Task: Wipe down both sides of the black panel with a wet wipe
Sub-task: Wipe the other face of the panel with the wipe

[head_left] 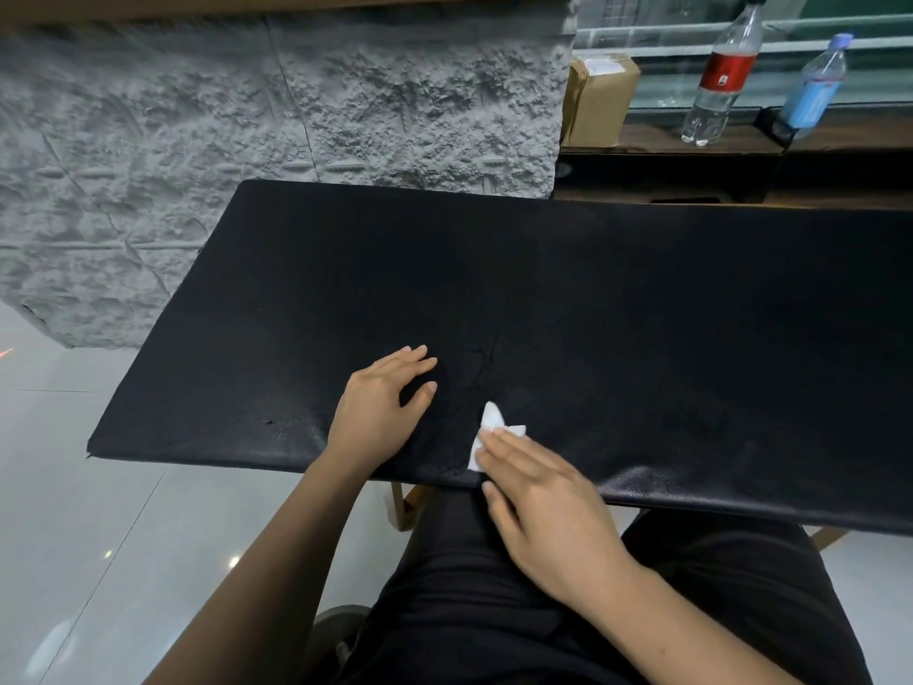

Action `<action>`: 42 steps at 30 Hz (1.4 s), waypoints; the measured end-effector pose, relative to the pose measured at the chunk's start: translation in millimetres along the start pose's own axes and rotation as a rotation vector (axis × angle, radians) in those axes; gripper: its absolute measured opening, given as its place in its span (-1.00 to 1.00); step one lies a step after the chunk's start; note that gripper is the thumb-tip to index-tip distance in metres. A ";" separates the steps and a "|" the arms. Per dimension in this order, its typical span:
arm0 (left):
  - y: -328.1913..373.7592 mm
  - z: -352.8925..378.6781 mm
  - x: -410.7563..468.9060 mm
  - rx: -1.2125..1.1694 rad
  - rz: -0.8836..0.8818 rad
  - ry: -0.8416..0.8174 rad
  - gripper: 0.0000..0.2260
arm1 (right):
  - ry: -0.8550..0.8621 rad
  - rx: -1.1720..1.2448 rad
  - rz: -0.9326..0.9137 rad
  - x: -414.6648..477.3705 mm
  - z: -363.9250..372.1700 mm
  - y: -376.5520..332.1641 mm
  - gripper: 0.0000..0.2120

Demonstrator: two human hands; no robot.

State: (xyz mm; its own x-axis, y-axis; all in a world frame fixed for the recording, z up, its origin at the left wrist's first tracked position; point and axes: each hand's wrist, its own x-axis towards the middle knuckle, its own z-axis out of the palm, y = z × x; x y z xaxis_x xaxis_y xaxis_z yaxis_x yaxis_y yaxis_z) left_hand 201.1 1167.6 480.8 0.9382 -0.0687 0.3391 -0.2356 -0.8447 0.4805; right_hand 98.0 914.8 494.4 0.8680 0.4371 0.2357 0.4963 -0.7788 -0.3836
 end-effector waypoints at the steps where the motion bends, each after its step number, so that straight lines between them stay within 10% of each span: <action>1: -0.4 0.1 -0.2 0.001 0.002 0.000 -0.66 | -0.020 0.002 -0.029 -1.0 1.8 -4.9 -0.57; 14: 1.9 -5.8 -0.5 -0.028 -0.034 -0.038 -0.68 | -0.209 0.050 -0.253 30.0 -10.4 -8.8 -0.58; 32: -2.7 -26.3 -0.9 -0.485 -0.302 0.002 -0.76 | -0.090 -0.114 0.102 103.2 -16.8 63.8 -0.73; 42: -1.4 -31.1 -0.4 -0.597 -0.334 0.026 -0.77 | -0.112 -0.056 -0.052 94.1 9.5 0.0 -0.55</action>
State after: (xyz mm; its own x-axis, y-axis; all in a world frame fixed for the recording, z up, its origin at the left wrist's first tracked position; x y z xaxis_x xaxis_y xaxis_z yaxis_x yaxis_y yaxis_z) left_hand 193.1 1185.3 505.1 0.9803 0.1639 0.1105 -0.0406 -0.3804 0.9239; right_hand 179.8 960.3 508.1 0.8391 0.5223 0.1520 0.5416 -0.7765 -0.3221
